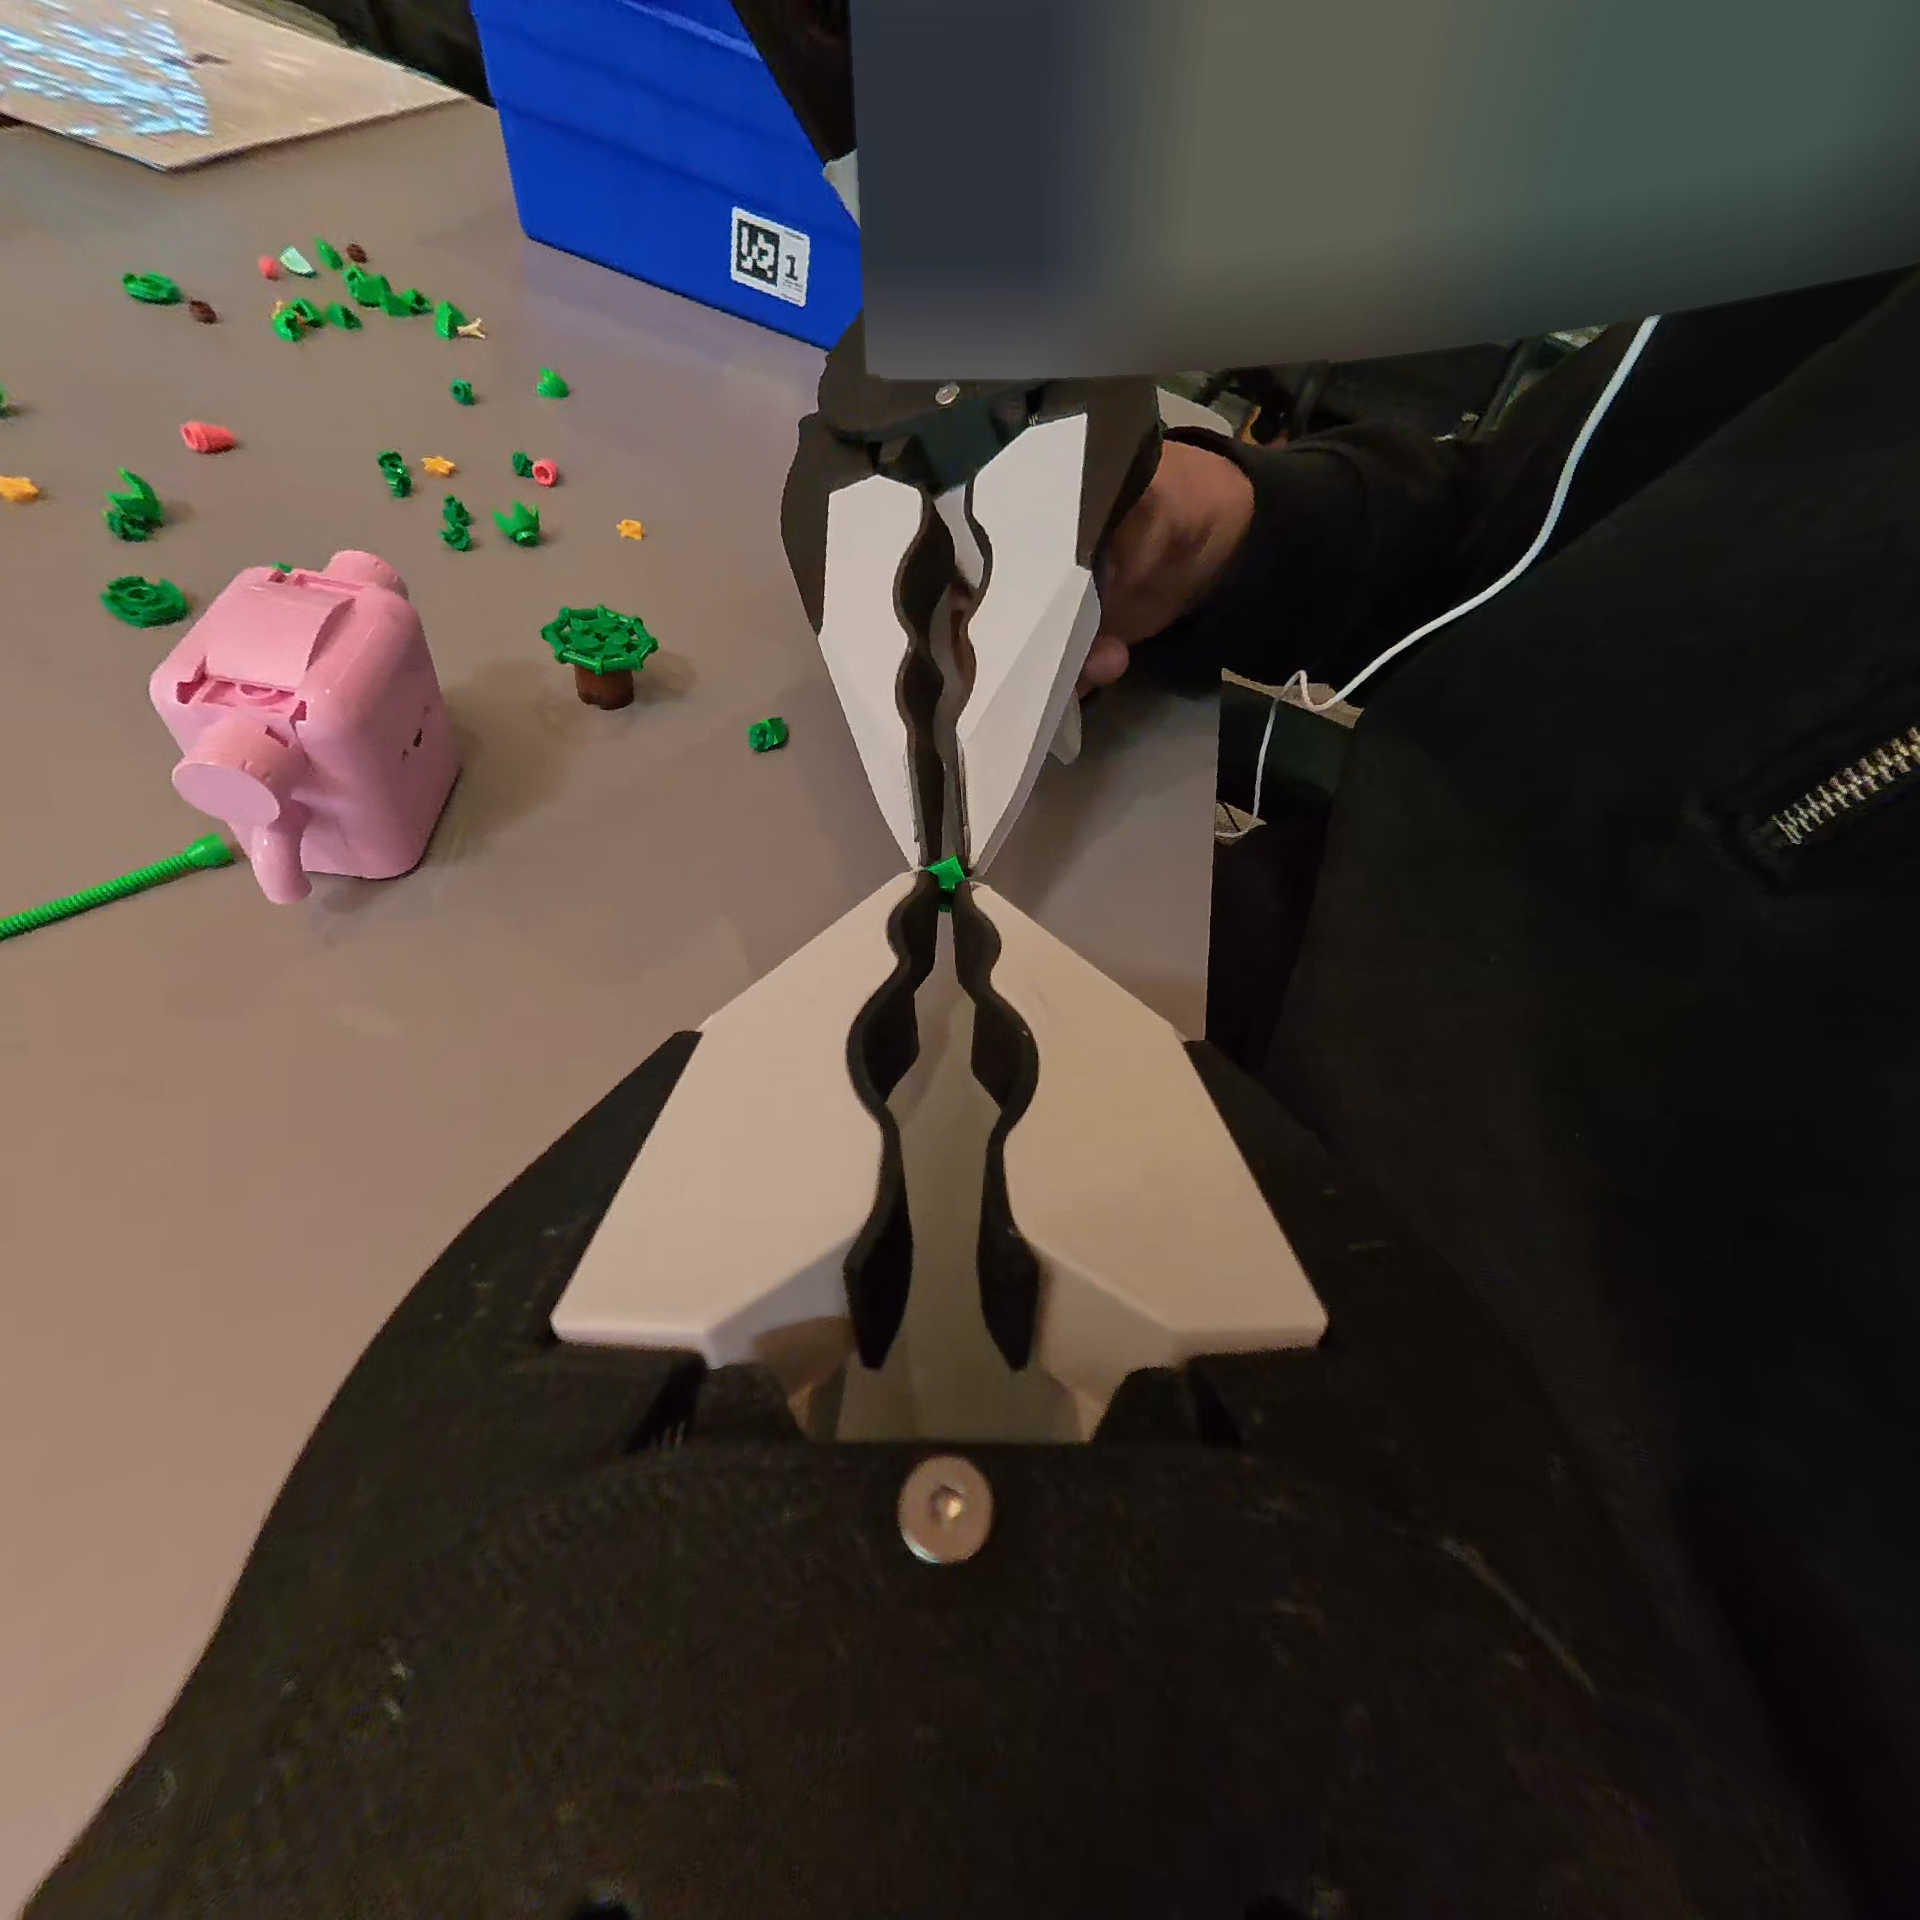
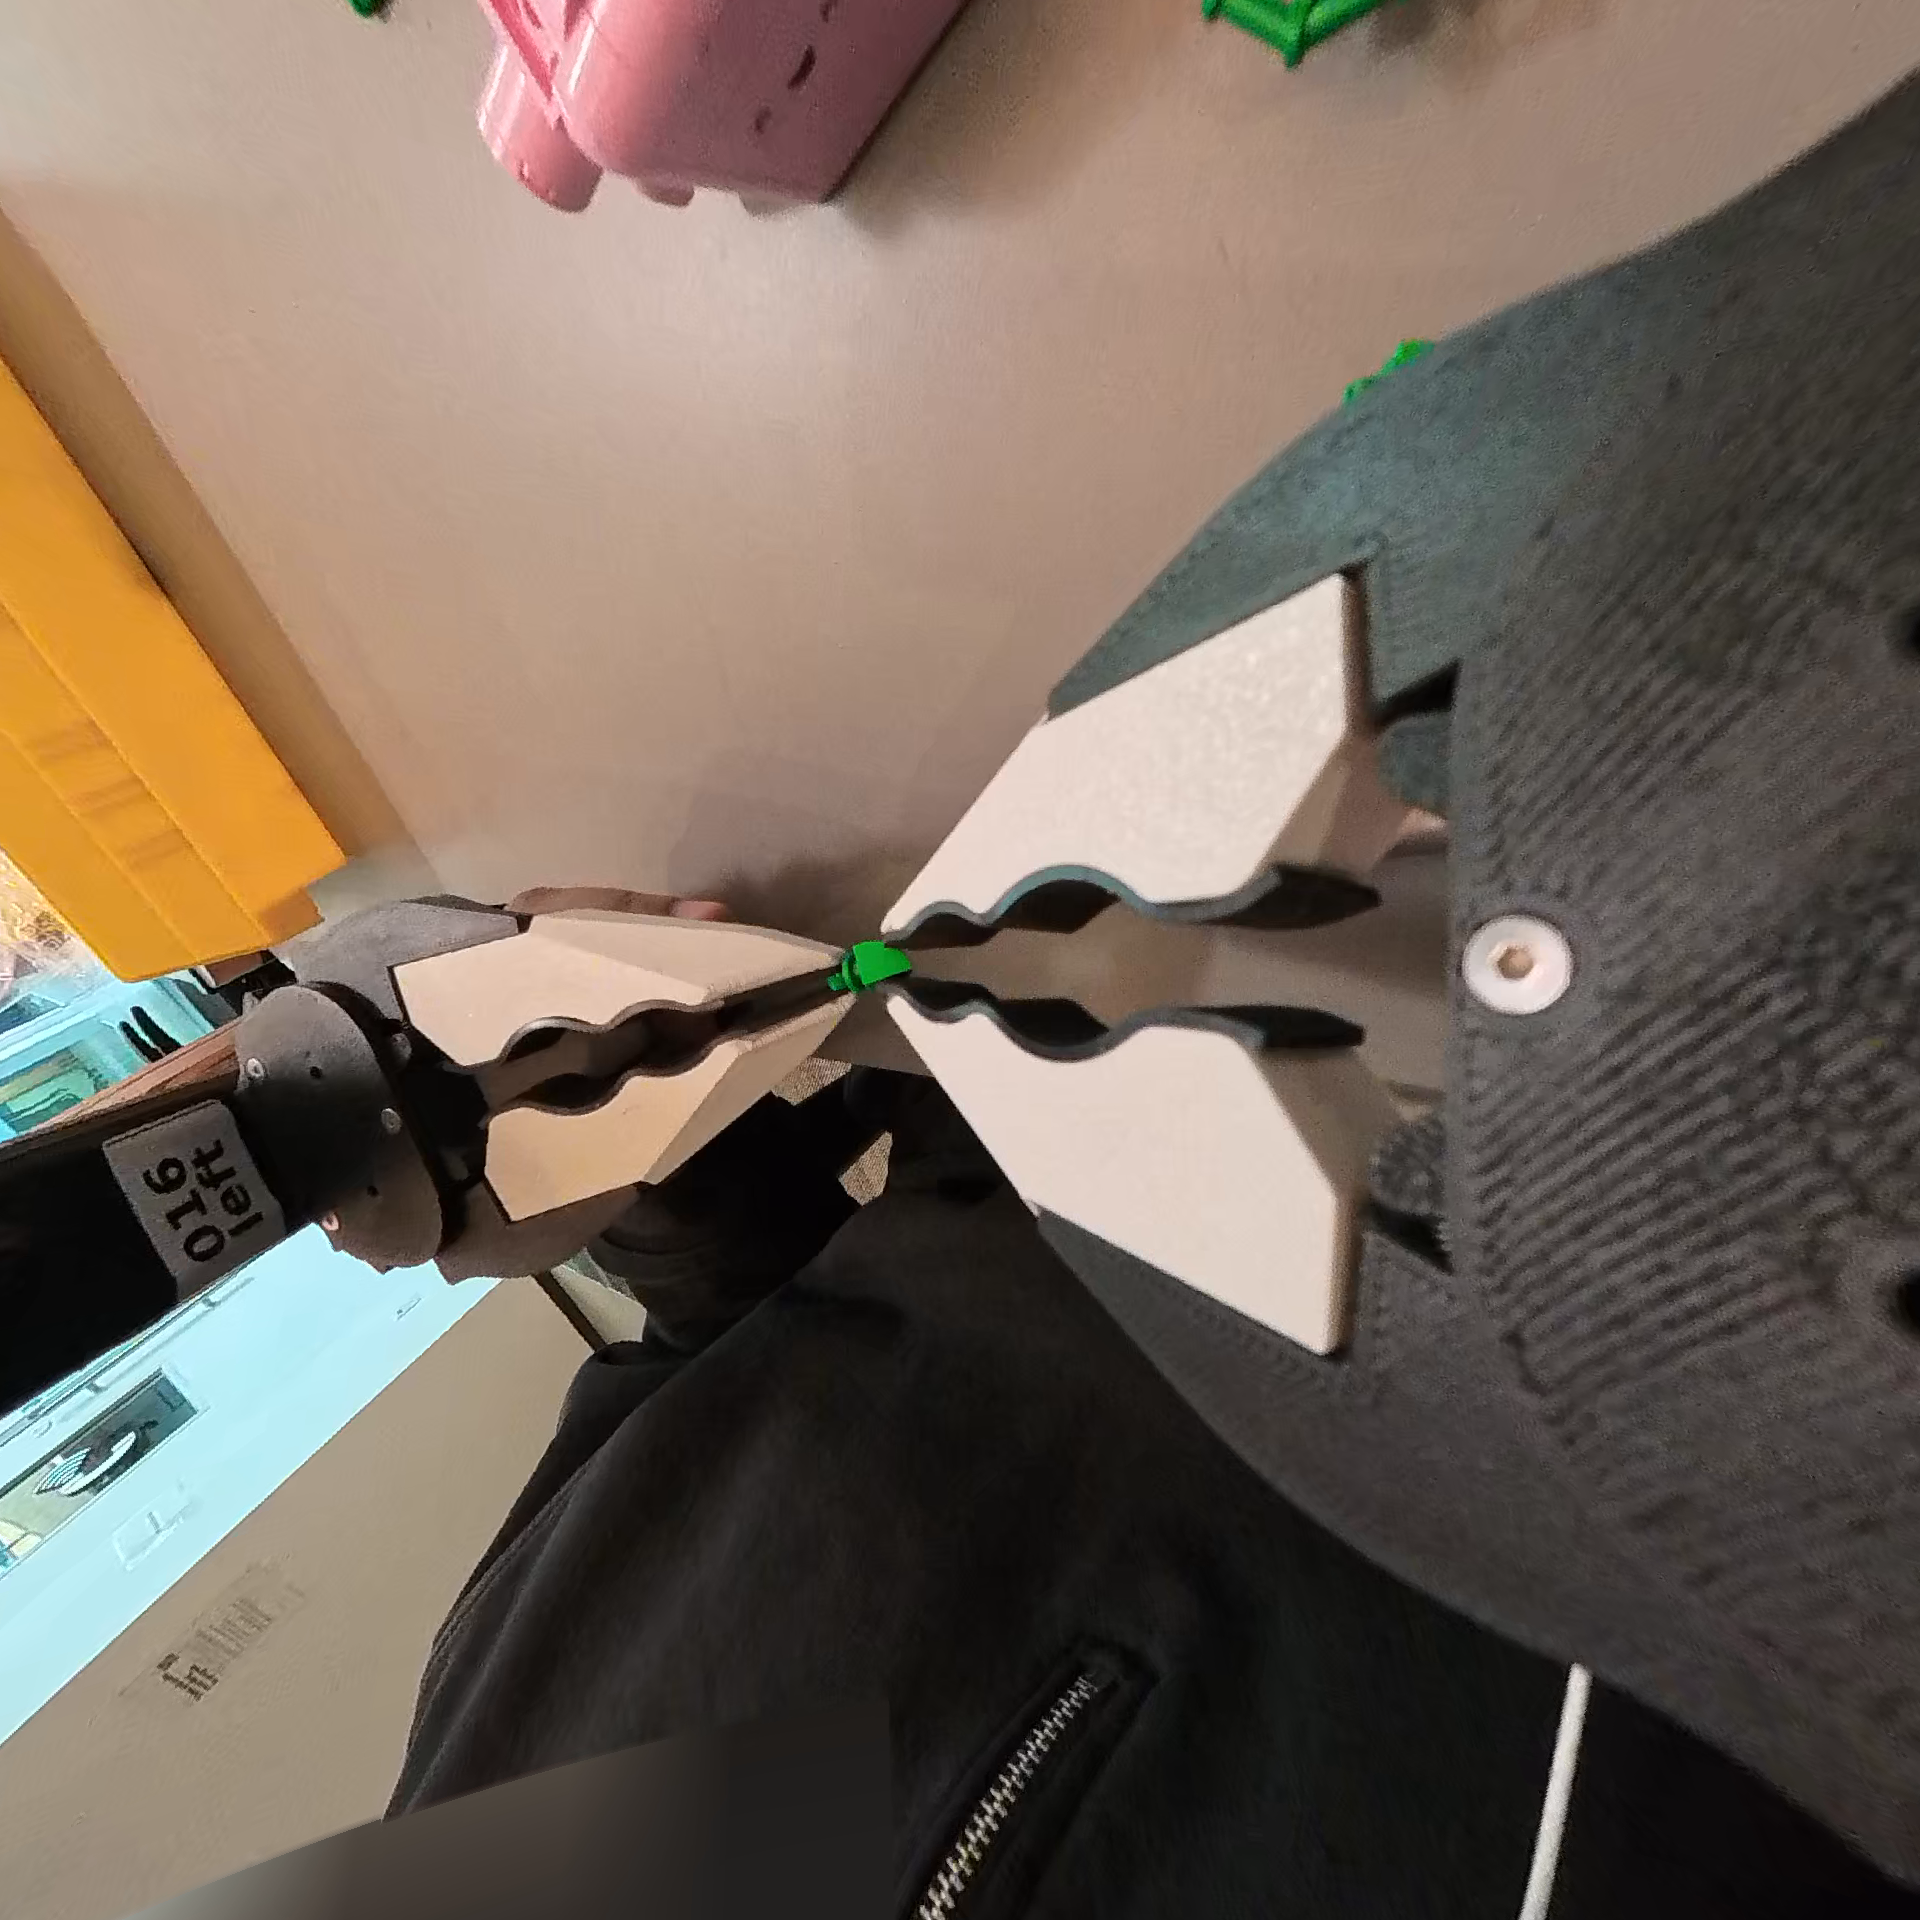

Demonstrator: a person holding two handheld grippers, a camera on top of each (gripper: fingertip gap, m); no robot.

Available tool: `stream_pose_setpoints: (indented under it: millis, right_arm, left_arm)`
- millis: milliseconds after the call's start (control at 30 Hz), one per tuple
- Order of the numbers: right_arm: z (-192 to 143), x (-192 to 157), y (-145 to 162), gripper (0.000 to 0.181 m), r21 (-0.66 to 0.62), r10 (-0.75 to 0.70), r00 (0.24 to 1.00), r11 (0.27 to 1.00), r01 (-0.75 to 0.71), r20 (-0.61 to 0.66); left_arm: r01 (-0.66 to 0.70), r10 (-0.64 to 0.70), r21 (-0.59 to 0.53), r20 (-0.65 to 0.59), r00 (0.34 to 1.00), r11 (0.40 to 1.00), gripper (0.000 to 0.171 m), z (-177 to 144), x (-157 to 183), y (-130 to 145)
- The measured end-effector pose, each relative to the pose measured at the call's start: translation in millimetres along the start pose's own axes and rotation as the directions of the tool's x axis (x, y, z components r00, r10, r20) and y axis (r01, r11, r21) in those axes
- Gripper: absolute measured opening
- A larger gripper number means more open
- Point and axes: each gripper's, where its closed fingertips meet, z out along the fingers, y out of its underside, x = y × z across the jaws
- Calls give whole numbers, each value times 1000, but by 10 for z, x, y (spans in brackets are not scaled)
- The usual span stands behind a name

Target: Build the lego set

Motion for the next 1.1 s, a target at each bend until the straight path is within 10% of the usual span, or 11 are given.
stream_pose_setpoints:
  millis: [1100]
  right_arm:
    - [-29, -180, 73, 3, -9, 165, 967, 986, -167, 194]
  left_arm:
    - [-67, 68, 14, -71, 995, 998, 0, 34, 187, -19]
